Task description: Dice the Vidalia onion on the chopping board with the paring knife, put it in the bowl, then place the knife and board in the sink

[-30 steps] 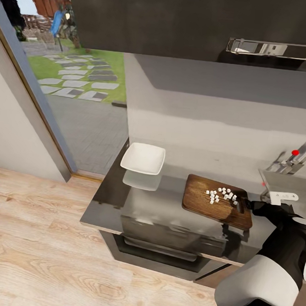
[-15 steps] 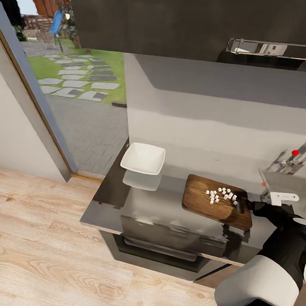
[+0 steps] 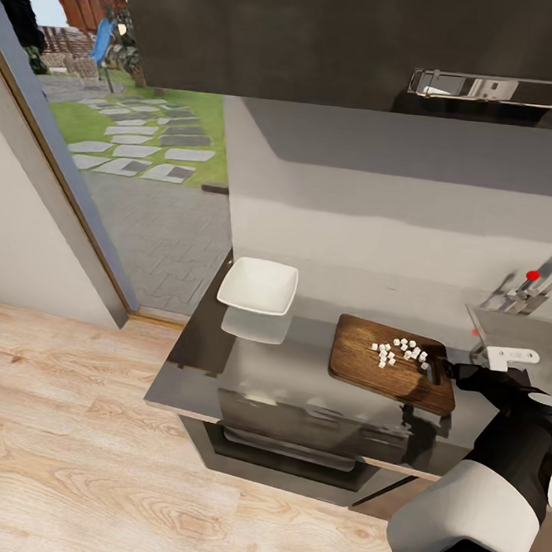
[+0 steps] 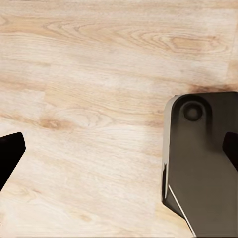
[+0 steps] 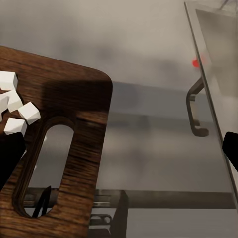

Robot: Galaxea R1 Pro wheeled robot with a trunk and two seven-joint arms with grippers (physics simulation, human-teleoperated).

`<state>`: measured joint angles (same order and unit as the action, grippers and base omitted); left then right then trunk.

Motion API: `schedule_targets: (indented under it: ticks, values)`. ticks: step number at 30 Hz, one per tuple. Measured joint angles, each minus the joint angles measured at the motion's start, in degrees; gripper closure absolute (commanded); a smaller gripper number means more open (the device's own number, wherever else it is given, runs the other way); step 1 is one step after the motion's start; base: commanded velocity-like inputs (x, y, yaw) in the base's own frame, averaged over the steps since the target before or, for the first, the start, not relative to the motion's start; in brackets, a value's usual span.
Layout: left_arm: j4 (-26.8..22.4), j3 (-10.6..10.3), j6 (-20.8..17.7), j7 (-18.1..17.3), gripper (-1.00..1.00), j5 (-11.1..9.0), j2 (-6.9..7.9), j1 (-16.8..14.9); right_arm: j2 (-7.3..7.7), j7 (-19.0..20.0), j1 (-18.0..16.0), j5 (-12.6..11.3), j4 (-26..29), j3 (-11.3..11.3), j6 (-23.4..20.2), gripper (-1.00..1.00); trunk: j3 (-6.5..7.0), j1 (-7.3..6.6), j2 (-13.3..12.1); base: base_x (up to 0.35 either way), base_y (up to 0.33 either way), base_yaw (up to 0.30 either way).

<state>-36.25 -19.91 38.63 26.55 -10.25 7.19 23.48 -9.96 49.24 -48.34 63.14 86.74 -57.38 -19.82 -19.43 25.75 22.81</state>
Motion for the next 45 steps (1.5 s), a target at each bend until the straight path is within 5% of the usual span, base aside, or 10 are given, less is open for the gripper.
schedule_targets:
  ticks: [45]
  values:
    - [1.7,0.0,-0.1,0.0,-1.0,0.0,-0.54,-0.1,0.0,0.0,0.0,0.0,0.0,0.0,-0.1,-1.0,-0.69,-0.01,0.0,-0.009,-0.008,0.0]
